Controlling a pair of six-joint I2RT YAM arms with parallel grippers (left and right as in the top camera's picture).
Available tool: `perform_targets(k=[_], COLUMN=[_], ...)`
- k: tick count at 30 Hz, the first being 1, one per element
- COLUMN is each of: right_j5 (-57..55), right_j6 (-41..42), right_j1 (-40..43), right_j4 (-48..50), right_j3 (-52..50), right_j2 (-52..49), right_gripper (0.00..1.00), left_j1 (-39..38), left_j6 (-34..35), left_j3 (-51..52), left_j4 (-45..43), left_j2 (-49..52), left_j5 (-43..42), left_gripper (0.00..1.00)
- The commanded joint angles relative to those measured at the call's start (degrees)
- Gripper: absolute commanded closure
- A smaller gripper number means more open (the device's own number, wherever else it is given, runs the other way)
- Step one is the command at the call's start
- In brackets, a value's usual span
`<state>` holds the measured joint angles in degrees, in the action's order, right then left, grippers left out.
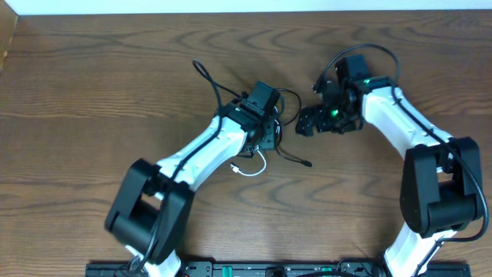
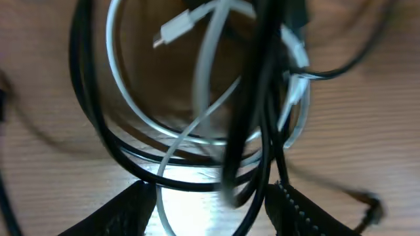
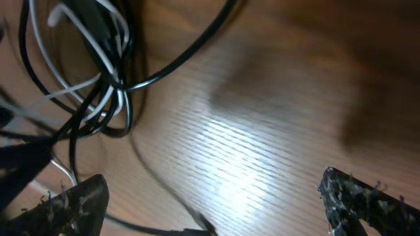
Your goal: Untangle cables
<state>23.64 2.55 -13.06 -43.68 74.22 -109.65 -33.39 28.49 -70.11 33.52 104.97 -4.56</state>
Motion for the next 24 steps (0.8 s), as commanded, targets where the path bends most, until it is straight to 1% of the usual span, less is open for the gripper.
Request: perform_targets(k=[1, 3, 7, 9, 12, 15, 17, 18, 24], right_j5=[2.47, 2.43, 1.95, 1.25, -0.37, -1.05, -1.62, -2.36, -8.85], right_j6=[0.44, 0.44, 2.21, 2.80, 2.73, 2.49, 2.51, 2.51, 2.51], right_j1=[-2.29, -3.23, -4.13, -4.44, -4.57, -4.57, -4.61, -4.68, -4.83], right_j4=[2.12, 3.10, 4.52, 5.57, 6.62, 7.04, 7.58, 7.80, 8.63], right_j3=[-3.15, -4.31, -5.73, -6.38, -7.02, -7.32, -7.39, -7.39, -7.43], right_j2=[0.76, 0.76, 0.76, 0.76, 0.76, 0.76, 0.76, 0.76, 0.76], right_gripper=[0.01, 0.01, 0.02, 0.07, 0.18, 0.55, 0.94, 0.99, 0.99], left_j1=[0.37, 0.48, 0.68, 1.16, 2.69, 5.16, 6.86, 7.56, 9.64], left_j6=[-0.39, -2.45, -10.51, -14.10, -15.43, -15.93, -16.46, -16.44, -16.41], left_j3=[-0.68, -0.63, -0.63, -0.66, -0.66, -0.66, -1.01, -1.46, -8.07], left_j4=[0.04, 0.31, 3.04, 5.68, 10.25, 15.98, 18.80, 19.93, 26.53], left_j2=[2.16, 2.23, 1.73, 1.40, 1.20, 1.09, 0.59, 0.26, -3.76], left_j5=[1.62, 1.64, 1.62, 1.62, 1.62, 1.62, 1.60, 1.57, 0.22], left_gripper=[0.57, 0.92, 0.92, 0.92, 0.93, 0.93, 0.92, 0.92, 0.92])
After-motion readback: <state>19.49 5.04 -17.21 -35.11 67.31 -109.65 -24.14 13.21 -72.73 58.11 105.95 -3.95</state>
